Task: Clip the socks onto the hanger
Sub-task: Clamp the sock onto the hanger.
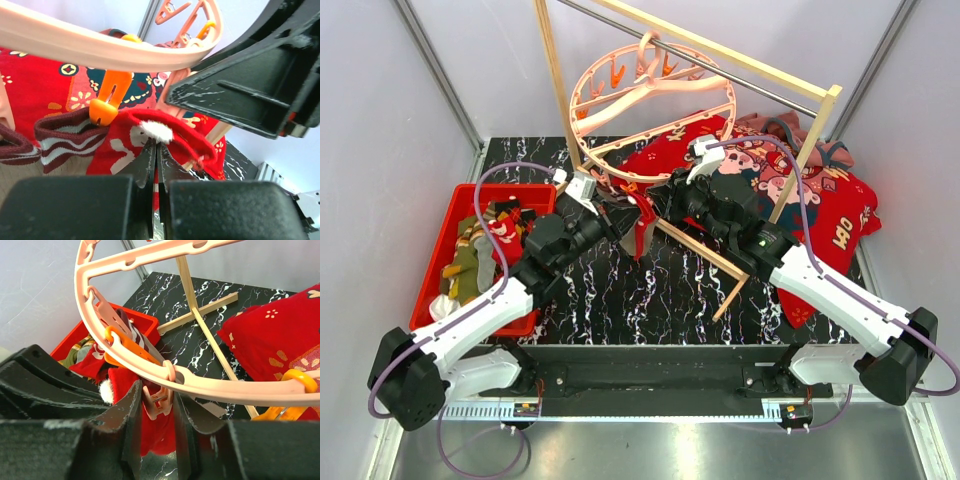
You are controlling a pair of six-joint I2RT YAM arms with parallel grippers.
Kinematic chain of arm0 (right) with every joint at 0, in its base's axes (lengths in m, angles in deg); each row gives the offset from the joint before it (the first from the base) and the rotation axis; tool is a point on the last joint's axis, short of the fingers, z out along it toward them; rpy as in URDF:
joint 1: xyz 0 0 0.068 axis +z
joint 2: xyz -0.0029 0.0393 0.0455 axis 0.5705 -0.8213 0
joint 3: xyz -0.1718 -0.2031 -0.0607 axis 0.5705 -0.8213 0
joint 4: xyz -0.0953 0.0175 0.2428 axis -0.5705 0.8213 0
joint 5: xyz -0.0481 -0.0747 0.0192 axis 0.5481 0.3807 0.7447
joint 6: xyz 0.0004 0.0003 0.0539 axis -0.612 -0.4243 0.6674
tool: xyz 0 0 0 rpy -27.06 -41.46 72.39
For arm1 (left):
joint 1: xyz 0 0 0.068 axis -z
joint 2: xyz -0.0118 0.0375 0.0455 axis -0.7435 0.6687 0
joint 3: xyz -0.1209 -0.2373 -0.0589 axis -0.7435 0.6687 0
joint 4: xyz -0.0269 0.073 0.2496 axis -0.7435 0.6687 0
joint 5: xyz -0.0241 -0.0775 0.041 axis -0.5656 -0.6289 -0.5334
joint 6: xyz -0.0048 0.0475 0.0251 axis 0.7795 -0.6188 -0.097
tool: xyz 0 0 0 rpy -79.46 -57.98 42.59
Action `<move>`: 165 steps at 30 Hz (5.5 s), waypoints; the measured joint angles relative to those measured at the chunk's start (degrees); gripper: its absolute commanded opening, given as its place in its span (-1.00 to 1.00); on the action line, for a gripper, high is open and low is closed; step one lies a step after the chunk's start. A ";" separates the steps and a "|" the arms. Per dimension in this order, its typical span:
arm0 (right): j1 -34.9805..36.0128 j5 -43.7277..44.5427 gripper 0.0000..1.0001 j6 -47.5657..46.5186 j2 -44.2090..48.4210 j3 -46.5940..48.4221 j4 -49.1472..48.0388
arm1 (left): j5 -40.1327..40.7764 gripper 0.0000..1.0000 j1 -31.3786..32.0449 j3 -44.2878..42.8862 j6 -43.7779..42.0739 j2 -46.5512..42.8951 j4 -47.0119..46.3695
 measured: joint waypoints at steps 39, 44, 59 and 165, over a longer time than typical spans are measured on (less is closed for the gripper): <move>0.00 -2.84 -1.00 -4.09 3.54 0.00 1.03 | 16.11 -1.00 6.56 -11.67 3.93 1.64 25.22; 0.00 -4.15 -1.00 -4.66 3.54 0.00 1.03 | 18.88 -1.00 8.57 -14.49 3.87 2.84 28.02; -0.04 -5.25 -1.00 -7.06 3.54 -0.02 1.05 | 23.76 -1.00 10.99 -18.97 3.32 5.40 34.56; -0.13 4.11 0.69 -15.45 16.72 -7.54 7.54 | 32.50 -0.42 12.92 -12.57 -7.34 -0.61 22.43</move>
